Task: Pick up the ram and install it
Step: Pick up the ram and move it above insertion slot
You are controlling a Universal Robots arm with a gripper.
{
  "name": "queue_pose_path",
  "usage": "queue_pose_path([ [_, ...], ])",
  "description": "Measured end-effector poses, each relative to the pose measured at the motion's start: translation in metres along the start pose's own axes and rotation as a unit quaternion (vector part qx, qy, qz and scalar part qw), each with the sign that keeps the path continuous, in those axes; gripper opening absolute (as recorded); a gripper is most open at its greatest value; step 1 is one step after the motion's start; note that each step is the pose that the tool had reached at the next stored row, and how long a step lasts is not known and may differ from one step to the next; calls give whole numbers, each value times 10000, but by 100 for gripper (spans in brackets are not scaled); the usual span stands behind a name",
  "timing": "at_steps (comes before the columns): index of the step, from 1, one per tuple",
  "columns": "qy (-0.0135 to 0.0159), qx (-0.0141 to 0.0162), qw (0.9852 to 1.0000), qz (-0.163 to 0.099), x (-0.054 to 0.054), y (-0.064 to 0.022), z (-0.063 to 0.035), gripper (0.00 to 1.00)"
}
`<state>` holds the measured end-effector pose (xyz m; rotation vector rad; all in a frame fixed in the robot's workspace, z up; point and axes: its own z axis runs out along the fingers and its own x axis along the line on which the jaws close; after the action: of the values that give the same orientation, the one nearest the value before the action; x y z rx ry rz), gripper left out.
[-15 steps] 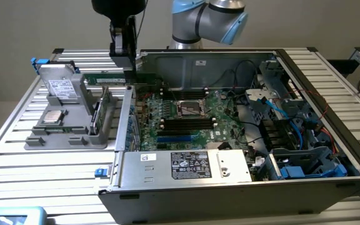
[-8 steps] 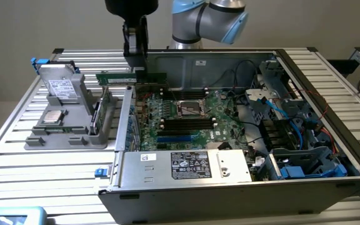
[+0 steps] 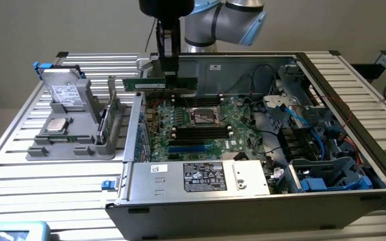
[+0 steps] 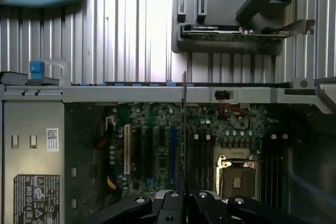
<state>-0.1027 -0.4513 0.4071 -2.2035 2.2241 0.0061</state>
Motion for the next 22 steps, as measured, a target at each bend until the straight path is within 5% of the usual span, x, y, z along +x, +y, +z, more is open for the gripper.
queue_pose_path([
  [2,0,8,10000,0,-3,-80,2,12],
  [8,-1,116,9999,-1,-32,-261,15,12],
  [18,13,119,9999,0,-246,-441,76,12],
  [22,40,120,9999,-2,-355,-514,102,12],
])
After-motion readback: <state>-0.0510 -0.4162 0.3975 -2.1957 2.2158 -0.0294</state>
